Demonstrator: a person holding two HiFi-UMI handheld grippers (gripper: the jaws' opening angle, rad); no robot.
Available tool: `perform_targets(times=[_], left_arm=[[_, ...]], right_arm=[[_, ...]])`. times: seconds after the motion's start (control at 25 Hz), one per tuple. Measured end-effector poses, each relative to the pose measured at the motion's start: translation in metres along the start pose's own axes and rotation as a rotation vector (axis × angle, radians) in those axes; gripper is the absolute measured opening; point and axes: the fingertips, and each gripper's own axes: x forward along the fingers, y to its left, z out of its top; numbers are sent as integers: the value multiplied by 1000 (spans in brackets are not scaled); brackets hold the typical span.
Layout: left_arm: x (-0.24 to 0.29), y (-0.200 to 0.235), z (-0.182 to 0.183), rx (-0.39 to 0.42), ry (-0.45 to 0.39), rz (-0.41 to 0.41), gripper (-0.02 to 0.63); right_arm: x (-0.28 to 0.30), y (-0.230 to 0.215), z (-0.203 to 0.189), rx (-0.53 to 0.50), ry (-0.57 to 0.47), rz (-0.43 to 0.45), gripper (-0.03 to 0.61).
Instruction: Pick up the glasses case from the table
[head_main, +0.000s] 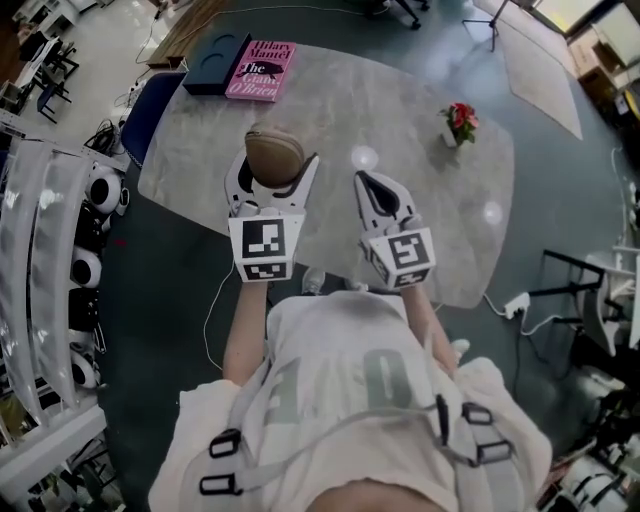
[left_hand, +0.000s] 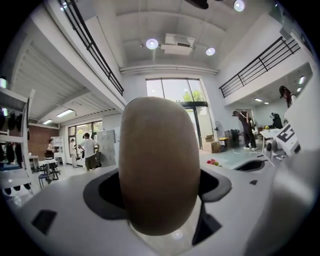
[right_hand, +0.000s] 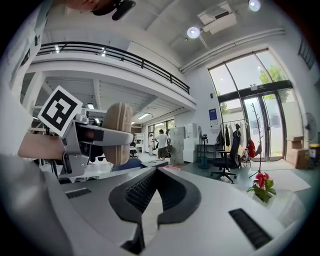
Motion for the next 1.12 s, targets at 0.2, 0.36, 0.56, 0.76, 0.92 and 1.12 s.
perform_targets(times=[0.2, 0.36, 0.56, 0.76, 0.92, 1.12], left_arm=[[-19, 3, -18, -118, -82, 52, 382], [-33, -2, -44, -196, -88, 91, 382], [-43, -7, -62, -191, -72, 105, 382], [-44, -5, -66, -204, -73, 114, 382], [-46, 1, -58, -198, -96, 123, 382], [-45, 4, -54, -198, -102, 124, 382]], right_arm=[[-1, 5, 2, 6, 3, 25, 2], [0, 3, 8, 3, -34, 8, 2], [-4, -2, 3, -17, -29, -18, 2], [-6, -6, 3, 1, -48, -26, 2], [-6, -9, 5, 1, -29, -50, 2], [-7, -9, 4, 17, -33, -52, 2]])
